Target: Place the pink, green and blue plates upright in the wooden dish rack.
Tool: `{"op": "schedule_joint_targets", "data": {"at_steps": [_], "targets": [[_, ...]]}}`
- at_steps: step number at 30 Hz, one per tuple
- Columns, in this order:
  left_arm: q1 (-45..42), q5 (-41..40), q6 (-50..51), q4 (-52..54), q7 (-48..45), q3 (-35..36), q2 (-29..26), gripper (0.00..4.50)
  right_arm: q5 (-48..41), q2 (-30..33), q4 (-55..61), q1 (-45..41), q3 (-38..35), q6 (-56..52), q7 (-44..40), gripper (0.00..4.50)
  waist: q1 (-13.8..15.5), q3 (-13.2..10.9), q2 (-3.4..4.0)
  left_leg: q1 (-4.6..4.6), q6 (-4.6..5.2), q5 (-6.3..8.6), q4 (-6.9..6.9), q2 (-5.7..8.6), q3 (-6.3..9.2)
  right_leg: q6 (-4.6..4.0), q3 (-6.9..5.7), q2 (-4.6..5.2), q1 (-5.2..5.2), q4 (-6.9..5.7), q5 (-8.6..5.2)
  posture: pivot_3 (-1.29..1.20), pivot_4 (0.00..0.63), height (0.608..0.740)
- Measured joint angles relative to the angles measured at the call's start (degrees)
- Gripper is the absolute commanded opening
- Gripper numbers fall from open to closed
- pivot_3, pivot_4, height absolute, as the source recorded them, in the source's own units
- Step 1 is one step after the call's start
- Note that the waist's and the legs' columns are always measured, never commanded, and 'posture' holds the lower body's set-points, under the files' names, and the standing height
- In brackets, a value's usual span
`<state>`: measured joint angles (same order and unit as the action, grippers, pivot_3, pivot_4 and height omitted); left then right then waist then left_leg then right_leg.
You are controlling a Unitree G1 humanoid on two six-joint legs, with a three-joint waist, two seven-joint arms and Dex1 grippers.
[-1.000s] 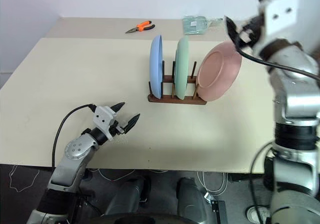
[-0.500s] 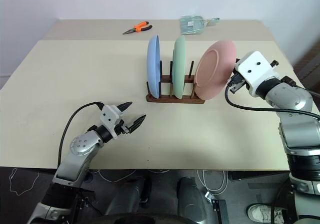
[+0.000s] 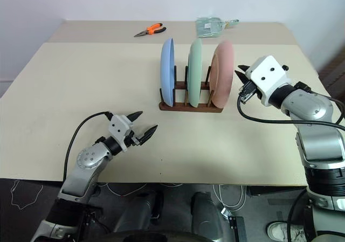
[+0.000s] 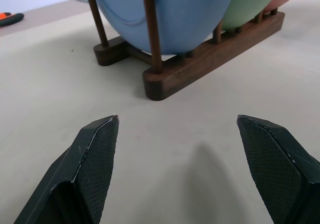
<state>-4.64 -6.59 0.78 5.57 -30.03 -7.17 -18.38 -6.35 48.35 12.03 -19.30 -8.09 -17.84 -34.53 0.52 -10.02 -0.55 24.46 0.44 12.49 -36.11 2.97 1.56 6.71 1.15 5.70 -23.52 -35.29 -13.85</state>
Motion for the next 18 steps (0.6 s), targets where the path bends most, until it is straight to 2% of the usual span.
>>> {"op": "schedule_joint_targets", "data": {"at_steps": [5,10,18], "targets": [[0.46,0.91,0.09,-2.46,3.28,3.51,-0.88,3.88,1.31,-0.73,-7.54,5.75,-1.20,2.60,0.24,0.50,0.23,-0.01,0.01,0.00,0.04,0.03,0.02,0.05,-0.01,0.00,-0.01,0.05,0.02,0.03,0.00,0.00,0.150,0.738],[1.42,0.80,0.97,-4.01,6.94,10.68,-2.53,3.88,-3.39,-5.60,-13.17,7.62,-6.49,5.44,0.15,0.50,-0.09,0.01,0.04,-0.07,0.04,0.03,0.01,0.02,-0.01,0.11,0.00,-0.08,0.04,-0.04,0.06,0.00,0.150,0.738],[5.09,-0.38,1.21,-2.49,6.95,13.60,-3.94,3.88,-5.27,-9.10,-17.58,11.75,-6.37,8.69,-2.30,0.50,-0.10,0.05,0.09,-0.12,0.03,0.03,0.01,0.02,-0.02,0.02,0.04,-0.01,0.08,-0.05,0.02,0.00,0.150,0.738]]}}
